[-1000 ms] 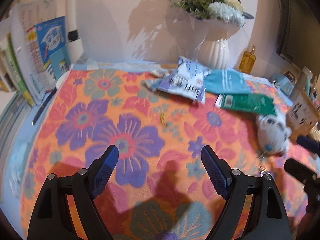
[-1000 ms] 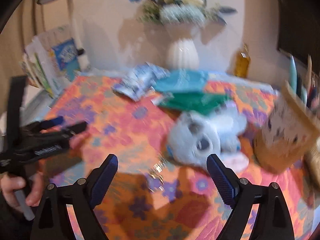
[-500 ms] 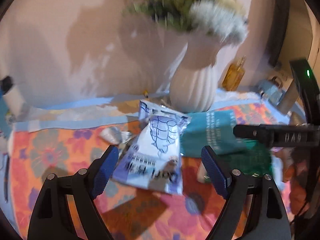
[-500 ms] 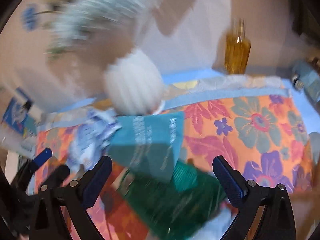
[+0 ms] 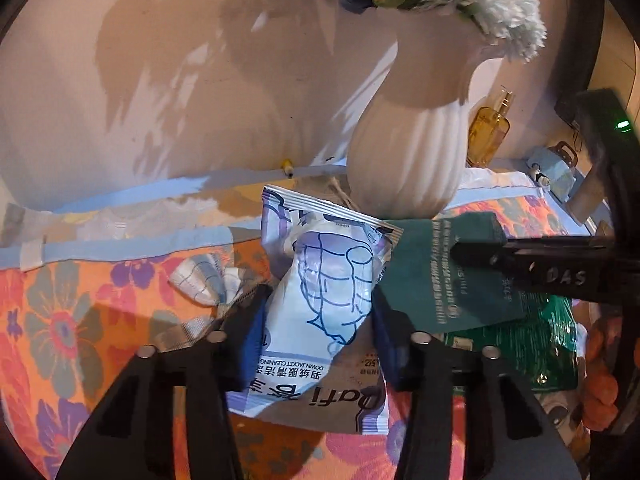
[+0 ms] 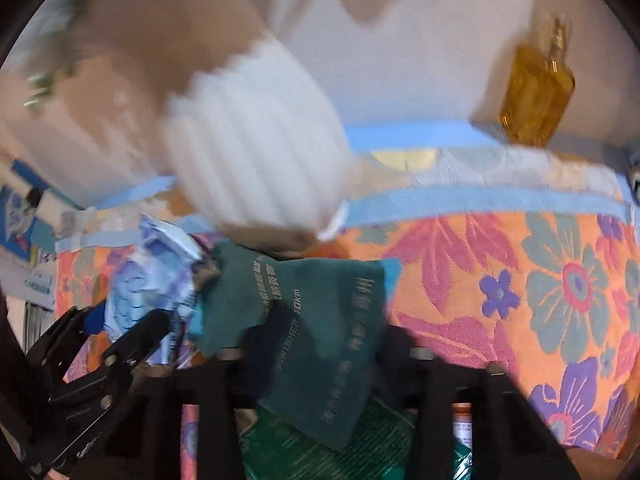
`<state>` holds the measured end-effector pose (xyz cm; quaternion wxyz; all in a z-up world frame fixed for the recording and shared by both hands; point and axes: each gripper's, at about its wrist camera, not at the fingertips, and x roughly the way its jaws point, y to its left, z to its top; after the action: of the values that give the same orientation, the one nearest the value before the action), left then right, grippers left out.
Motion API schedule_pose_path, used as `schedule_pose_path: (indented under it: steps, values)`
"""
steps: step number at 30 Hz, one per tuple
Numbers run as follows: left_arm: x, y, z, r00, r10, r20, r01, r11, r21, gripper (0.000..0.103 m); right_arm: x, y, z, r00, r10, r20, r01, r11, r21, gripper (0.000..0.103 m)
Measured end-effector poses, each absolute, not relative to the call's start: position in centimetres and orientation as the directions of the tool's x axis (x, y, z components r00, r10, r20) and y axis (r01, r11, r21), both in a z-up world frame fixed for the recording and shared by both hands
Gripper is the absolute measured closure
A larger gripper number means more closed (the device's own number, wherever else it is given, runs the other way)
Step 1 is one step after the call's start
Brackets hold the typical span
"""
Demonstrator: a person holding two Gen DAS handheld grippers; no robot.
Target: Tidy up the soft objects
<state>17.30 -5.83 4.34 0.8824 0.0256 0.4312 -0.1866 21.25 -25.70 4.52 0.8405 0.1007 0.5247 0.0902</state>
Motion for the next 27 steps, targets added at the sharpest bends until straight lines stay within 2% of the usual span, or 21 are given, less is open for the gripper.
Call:
schedule_pose_path:
  steps: [3,11,17,19,23,26,27]
  values:
    - [15.5,-4.8,5.8,0.582,-0.317,-0.749,0.346,0.93,-0.125,0.064,19.1,-24.9,6.9,0.493,0.281,-0.823,-0.09,0.958,0.274,0.094]
    - [6.1,-0.2,11.5,0.655,-0.32,-0.685,0.307,0.94,-0.146,0.065,10.4,-21.5,11.9,0.503,0.437,-0.746,-0.184,0.897,0.401,0.095]
    - [0.2,2.6,10.9,0.627,-0.337,-0.703,0.293,0.938,-0.188,0.065,0.9,-19.3,11.5,0.528,0.473,-0.705,-0.206,0.877,0.434,0.095]
    - [-1.3,3.2,9.6,0.627,-0.319,-0.711,0.274,0.944,-0.182,0.065,-2.2,-19.3,10.0,0.522,0.452,-0.723,-0.195,0.889,0.415,0.094]
    - [-2.7,4.4,6.3,0.605,-0.355,-0.713,0.235,0.935,-0.267,0.065,-5.6,-20.2,6.6,0.448,0.393,-0.803,-0.167,0.919,0.357,0.094]
    - [-3.5,4.6,4.9,0.617,-0.339,-0.71,0.218,0.941,-0.259,0.065,-7.6,-21.5,5.0,0.412,0.365,-0.835,-0.154,0.931,0.331,0.09]
    - [-3.6,4.6,4.4,0.622,-0.331,-0.71,0.212,0.944,-0.254,0.065,-8.3,-21.9,4.7,0.407,0.352,-0.843,-0.154,0.936,0.317,0.083]
